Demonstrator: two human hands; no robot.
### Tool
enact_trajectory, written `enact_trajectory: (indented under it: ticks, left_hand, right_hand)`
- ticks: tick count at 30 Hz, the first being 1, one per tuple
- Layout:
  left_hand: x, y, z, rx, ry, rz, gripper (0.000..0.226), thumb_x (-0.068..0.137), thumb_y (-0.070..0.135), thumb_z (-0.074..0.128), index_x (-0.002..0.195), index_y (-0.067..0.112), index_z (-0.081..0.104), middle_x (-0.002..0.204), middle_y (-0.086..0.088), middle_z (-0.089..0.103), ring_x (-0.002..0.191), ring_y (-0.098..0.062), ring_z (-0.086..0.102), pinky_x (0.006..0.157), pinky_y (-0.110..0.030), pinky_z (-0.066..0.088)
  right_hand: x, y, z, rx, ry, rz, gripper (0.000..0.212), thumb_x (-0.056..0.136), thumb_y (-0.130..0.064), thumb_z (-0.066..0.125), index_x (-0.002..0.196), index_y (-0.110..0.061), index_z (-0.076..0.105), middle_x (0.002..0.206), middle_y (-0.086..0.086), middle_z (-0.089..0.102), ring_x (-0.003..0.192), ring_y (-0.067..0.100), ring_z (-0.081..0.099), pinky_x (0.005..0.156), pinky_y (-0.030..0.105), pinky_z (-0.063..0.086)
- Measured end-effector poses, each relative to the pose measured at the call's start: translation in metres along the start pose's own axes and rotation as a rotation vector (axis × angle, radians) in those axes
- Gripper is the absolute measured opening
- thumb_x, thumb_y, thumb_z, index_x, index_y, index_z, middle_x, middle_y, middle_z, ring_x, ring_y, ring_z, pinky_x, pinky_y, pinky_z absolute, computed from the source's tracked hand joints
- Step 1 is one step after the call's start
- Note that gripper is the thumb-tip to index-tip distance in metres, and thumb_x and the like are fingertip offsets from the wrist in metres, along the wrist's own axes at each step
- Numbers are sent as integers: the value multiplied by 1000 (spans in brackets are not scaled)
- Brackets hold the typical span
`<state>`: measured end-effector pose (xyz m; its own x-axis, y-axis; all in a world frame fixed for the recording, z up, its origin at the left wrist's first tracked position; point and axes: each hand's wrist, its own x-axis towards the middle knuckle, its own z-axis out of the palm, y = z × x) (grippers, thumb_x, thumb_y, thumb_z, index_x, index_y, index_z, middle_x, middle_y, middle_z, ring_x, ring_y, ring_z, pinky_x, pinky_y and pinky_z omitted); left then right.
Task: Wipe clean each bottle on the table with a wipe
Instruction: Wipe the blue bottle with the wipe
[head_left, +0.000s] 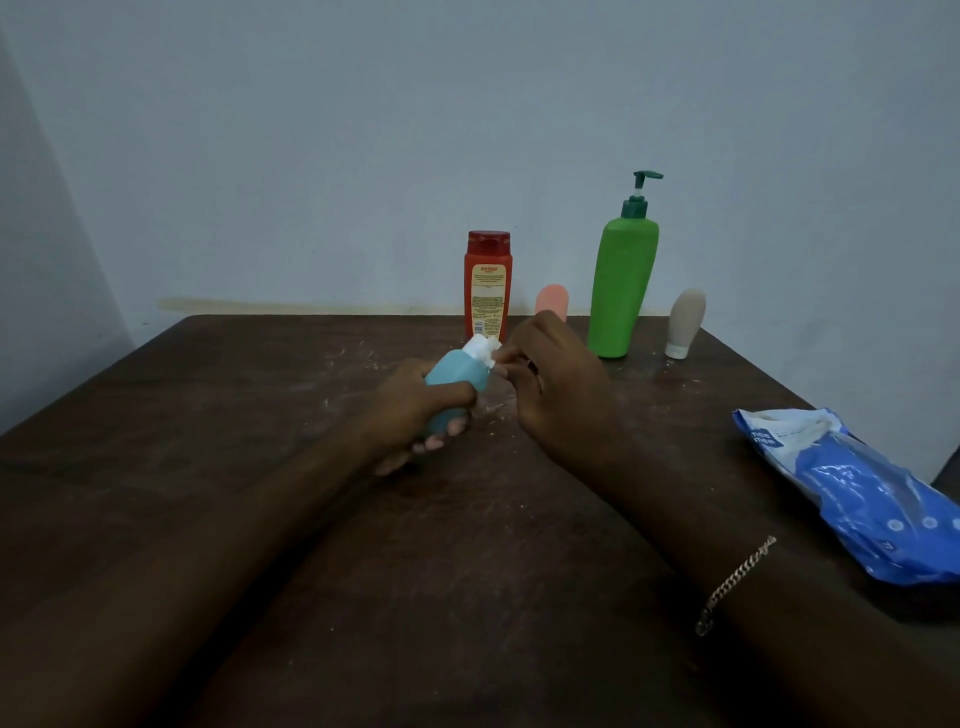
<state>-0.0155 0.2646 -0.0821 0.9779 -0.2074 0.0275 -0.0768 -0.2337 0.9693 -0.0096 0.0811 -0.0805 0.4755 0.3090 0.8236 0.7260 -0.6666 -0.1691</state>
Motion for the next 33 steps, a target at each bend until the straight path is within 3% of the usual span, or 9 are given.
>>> enact_trajectory:
  ticks: [3,6,10,13,16,21,24,28,33]
  left_hand:
    - [-2,-6,-10,-23,39,28,12,92,12,63,101,4,63,67,-5,65,52,-17,58,48,-28,46]
    - [-3,-10,-16,187,108,35,22,84,5,71,105,10,65,79,-5,72,67,-19,68,66,-35,56]
    - [-6,-8,-14,297,140,63,31,80,6,77,101,23,60,88,-6,67,73,-22,66,70,-36,58]
    - [-7,-10,-13,371,134,69,34,78,10,79,96,30,58,91,-4,66,79,-22,66,76,-42,59]
    - [-6,-9,-13,386,129,99,34,79,12,80,107,21,62,93,-1,65,81,-20,65,76,-38,59]
    - [-8,-6,-9,542,58,146,32,77,16,80,89,36,59,90,3,67,82,-14,66,77,-35,58]
    - [-9,-8,-10,439,109,140,31,77,12,80,92,32,60,87,-5,69,70,-18,66,66,-38,56]
    - [-9,-4,-10,506,71,145,30,79,12,79,96,30,61,90,4,65,80,-15,64,70,-28,54]
    - [-7,-7,-11,432,109,129,32,76,12,80,104,20,65,88,1,66,75,-18,64,64,-32,52]
  right_hand:
    - [1,3,-4,111,35,156,7,85,-9,71,87,-12,65,91,-6,58,77,4,52,69,13,41]
    - [2,9,-14,373,41,370,10,84,-19,74,93,-16,72,92,-7,67,85,5,62,76,23,54]
    - [0,7,-13,442,-195,301,18,83,-16,75,101,-16,76,98,-7,72,91,8,67,83,35,58]
    - [1,7,-9,436,-221,274,17,81,-13,76,98,-16,77,96,-7,73,90,9,67,83,39,57]
    - [2,9,-13,442,-243,295,16,80,-11,77,95,-15,78,96,-7,73,90,7,67,84,36,57]
    - [1,10,-17,529,-264,327,14,80,-9,76,95,-10,77,93,-4,74,87,9,69,83,36,58]
    - [1,14,-18,532,-267,365,14,79,-7,77,92,-10,77,91,-3,75,86,11,69,83,39,58]
    - [0,12,-17,557,-314,352,12,78,-7,77,90,-10,77,91,-4,75,88,11,68,81,32,58]
    - [1,14,-16,561,-295,369,13,77,-4,78,89,-9,76,88,-2,75,84,11,69,77,29,58]
